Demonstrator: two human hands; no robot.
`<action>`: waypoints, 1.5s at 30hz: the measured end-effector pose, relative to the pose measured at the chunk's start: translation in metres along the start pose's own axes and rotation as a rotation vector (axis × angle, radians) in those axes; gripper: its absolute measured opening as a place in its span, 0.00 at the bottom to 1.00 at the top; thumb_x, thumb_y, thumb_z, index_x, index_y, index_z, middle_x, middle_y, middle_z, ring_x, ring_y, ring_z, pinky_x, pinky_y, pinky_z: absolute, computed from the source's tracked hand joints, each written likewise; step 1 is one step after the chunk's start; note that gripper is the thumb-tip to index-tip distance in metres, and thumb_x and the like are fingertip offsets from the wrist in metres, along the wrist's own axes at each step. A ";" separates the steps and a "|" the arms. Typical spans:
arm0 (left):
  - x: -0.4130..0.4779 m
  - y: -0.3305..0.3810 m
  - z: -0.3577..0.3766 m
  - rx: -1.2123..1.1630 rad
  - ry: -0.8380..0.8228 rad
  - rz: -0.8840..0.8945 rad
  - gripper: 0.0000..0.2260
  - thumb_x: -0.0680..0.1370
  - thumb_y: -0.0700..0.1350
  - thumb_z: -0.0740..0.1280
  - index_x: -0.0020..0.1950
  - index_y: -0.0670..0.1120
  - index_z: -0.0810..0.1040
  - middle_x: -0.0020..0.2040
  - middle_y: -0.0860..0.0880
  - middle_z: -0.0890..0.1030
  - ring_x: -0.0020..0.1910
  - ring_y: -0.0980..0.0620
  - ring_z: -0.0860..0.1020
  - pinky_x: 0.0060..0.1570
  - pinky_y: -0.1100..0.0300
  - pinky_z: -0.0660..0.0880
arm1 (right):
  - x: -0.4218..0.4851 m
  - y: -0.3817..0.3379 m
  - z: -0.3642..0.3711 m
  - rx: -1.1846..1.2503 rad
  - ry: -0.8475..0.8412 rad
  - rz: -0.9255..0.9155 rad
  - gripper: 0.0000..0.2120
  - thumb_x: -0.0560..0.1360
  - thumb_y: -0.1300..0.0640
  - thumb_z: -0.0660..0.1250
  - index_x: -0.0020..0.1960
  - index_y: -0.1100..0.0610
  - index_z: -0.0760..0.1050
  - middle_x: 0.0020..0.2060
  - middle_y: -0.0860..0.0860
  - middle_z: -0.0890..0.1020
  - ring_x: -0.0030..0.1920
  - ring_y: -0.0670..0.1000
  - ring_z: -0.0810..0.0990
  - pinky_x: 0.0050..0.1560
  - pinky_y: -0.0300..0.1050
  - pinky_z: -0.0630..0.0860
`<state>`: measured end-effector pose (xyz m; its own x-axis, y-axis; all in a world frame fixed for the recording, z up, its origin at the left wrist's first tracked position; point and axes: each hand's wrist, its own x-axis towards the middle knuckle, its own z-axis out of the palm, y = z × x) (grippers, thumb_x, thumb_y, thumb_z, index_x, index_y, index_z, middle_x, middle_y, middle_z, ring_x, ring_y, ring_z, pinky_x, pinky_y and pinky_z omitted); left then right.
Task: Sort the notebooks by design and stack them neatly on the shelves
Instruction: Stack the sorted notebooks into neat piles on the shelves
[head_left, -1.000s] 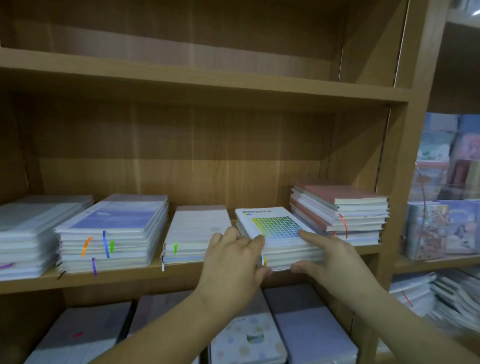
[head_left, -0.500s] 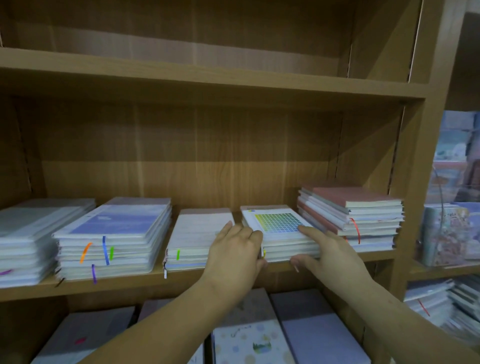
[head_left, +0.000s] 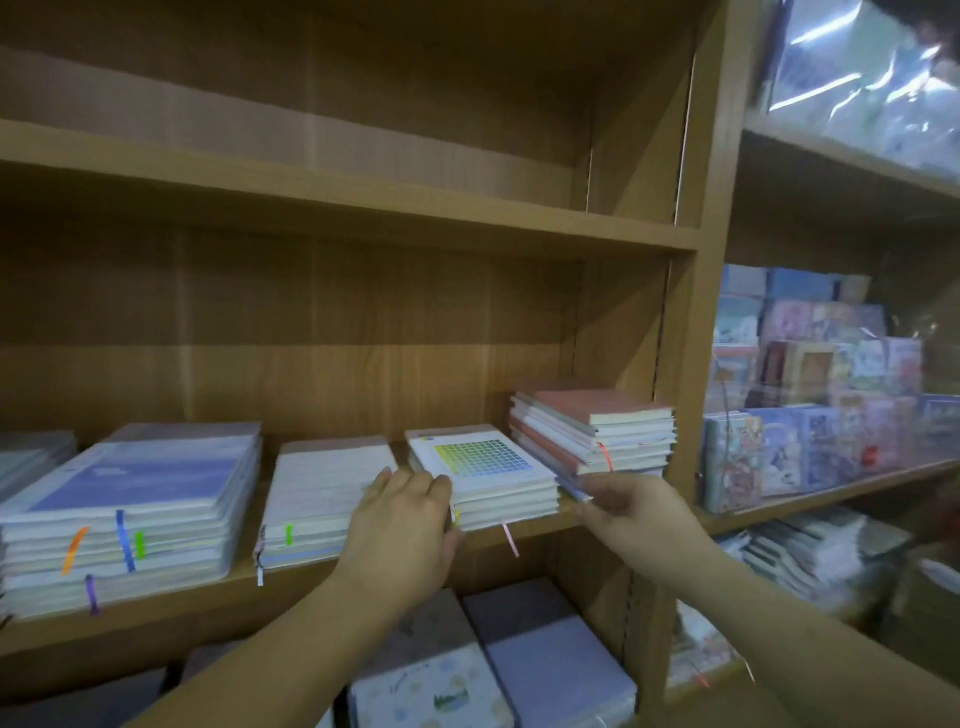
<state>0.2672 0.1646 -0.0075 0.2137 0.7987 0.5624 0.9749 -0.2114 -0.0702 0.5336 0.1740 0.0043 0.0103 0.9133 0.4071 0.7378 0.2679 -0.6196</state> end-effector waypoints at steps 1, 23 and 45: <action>-0.001 0.001 -0.002 -0.042 -0.010 0.006 0.24 0.70 0.61 0.74 0.58 0.47 0.82 0.51 0.49 0.83 0.52 0.46 0.80 0.59 0.50 0.77 | -0.002 0.001 -0.008 -0.019 0.004 0.016 0.21 0.76 0.44 0.72 0.66 0.51 0.80 0.51 0.46 0.85 0.53 0.44 0.82 0.56 0.44 0.78; 0.136 0.120 -0.019 -1.280 -0.275 -0.451 0.17 0.86 0.49 0.60 0.46 0.41 0.82 0.30 0.50 0.83 0.31 0.54 0.82 0.43 0.58 0.82 | 0.095 0.054 -0.072 -0.468 0.050 -0.247 0.27 0.81 0.34 0.51 0.73 0.43 0.71 0.65 0.45 0.74 0.68 0.50 0.69 0.67 0.48 0.70; 0.149 0.141 -0.020 -1.430 -0.320 -0.716 0.07 0.79 0.46 0.71 0.51 0.42 0.81 0.40 0.42 0.87 0.38 0.46 0.84 0.42 0.55 0.80 | 0.098 0.068 -0.064 -0.049 0.199 -0.209 0.16 0.79 0.41 0.65 0.60 0.46 0.83 0.56 0.45 0.73 0.64 0.49 0.65 0.65 0.48 0.67</action>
<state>0.4355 0.2422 0.0826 -0.0499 0.9972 -0.0549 0.0649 0.0581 0.9962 0.6280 0.2619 0.0450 -0.0165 0.7606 0.6490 0.7694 0.4242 -0.4776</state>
